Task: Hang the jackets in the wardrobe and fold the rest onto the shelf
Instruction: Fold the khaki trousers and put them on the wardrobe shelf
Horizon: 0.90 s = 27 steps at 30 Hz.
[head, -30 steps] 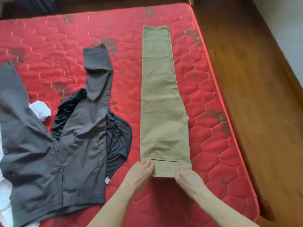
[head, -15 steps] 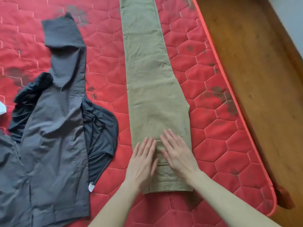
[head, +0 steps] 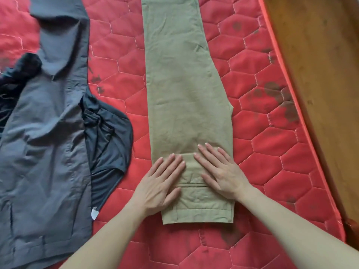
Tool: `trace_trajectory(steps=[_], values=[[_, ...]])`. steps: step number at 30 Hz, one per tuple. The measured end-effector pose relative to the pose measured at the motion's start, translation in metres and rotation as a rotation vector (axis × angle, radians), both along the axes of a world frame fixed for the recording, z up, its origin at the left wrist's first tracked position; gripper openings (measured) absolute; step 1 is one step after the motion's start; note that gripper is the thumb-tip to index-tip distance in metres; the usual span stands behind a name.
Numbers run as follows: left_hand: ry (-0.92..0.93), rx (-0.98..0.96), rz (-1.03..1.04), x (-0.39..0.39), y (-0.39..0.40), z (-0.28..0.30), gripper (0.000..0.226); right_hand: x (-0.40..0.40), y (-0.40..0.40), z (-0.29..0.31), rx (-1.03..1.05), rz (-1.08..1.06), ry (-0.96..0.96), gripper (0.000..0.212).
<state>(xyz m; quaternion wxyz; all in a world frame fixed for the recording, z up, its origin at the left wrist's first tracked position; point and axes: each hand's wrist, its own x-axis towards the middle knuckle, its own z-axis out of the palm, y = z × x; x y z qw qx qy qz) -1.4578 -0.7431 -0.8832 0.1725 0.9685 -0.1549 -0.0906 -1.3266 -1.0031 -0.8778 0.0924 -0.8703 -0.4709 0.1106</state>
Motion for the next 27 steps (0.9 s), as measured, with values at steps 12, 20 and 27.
trace_trajectory(steps=[12,20,27], values=[[-0.126,0.167,-0.521,0.031,0.073,0.012,0.076,0.073,-0.068,0.026,-0.232,0.572,-0.068,0.099],[-0.033,0.059,-0.304,0.035,0.055,0.008,0.079,0.050,-0.047,0.011,-0.064,0.390,-0.006,0.062],[0.136,0.007,-0.209,0.020,0.034,0.027,0.089,0.032,-0.045,0.032,0.078,0.223,0.115,0.049]])
